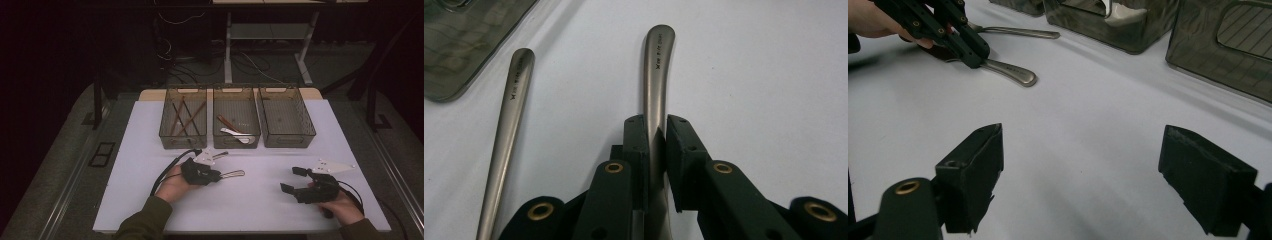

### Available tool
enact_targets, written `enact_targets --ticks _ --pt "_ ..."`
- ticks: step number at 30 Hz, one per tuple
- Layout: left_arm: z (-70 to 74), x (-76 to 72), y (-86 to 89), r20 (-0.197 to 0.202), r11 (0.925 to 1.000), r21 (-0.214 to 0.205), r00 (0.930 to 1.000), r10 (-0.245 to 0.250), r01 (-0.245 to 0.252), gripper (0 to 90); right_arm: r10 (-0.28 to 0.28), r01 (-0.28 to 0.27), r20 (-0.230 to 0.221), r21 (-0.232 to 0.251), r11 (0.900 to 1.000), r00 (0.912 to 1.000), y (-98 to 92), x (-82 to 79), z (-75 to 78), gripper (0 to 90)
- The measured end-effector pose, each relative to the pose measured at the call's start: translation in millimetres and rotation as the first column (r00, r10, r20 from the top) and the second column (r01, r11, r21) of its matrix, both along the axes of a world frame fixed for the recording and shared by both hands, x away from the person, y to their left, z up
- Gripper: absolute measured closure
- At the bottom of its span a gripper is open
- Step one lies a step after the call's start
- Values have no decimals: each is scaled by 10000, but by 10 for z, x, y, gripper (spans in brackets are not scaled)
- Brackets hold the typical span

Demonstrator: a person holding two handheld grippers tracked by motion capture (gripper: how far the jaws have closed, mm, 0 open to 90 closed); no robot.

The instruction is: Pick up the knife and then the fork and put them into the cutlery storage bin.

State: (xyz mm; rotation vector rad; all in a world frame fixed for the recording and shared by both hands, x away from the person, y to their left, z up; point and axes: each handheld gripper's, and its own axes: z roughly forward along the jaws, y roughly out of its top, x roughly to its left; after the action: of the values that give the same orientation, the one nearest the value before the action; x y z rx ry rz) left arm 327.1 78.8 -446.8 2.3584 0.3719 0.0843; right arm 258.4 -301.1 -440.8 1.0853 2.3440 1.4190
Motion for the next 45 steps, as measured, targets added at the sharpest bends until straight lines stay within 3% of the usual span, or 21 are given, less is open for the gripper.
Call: enact_targets --ticks 5,8,13,16,20,25,29,33,37,40,43,45 --pt "3 0 -4 -47 10000 -79 10000 44 -44 796 66 -67 53 36 10000 10000 -2 4 14 177" --pt "12 4 -1 -121 10000 -96 9999 6 -7 796 161 -163 -153 -91 9998 9998 -3 15 37 177" --pt "53 2 10 -275 9996 -266 9996 -85 77 796 762 -767 -162 -323 9965 9970 21 34 120 151" --pt "86 -14 -1 -340 9992 -326 9992 -223 212 795 1287 -1291 -211 -210 9914 9915 51 64 161 152" --pt "142 -60 -61 -325 9975 -509 9982 -497 480 795 1832 -1861 -461 -713 9799 9820 142 142 229 155" --pt "200 -120 -145 -160 9932 -461 9941 -1075 1067 795 2513 -2539 -368 -1125 9607 9672 321 240 332 162" --pt "239 -176 -236 -2 9858 -526 9872 -1594 1592 795 3337 -3384 -564 -1433 9300 9410 498 321 370 175" --pt "281 -260 -354 109 9762 -543 9777 -2096 2099 795 4208 -4339 -1107 -1567 8872 9004 688 384 365 219" --pt "322 -317 -462 357 9649 -495 9659 -2565 2581 795 5034 -5224 -1402 -2048 8278 8526 839 439 337 273" --pt "347 -352 -519 450 9596 -507 9605 -2747 2769 795 5440 -5689 -1675 -2098 7952 8222 938 455 314 342" --pt "374 -370 -555 549 9556 -438 9558 -2889 2914 794 5660 -6011 -2068 -2071 7719 7981 1025 458 287 436" --pt "381 -388 -572 464 9558 -476 9565 -2880 2901 794 5720 -6162 -2372 -2087 7594 7852 1075 460 258 502"
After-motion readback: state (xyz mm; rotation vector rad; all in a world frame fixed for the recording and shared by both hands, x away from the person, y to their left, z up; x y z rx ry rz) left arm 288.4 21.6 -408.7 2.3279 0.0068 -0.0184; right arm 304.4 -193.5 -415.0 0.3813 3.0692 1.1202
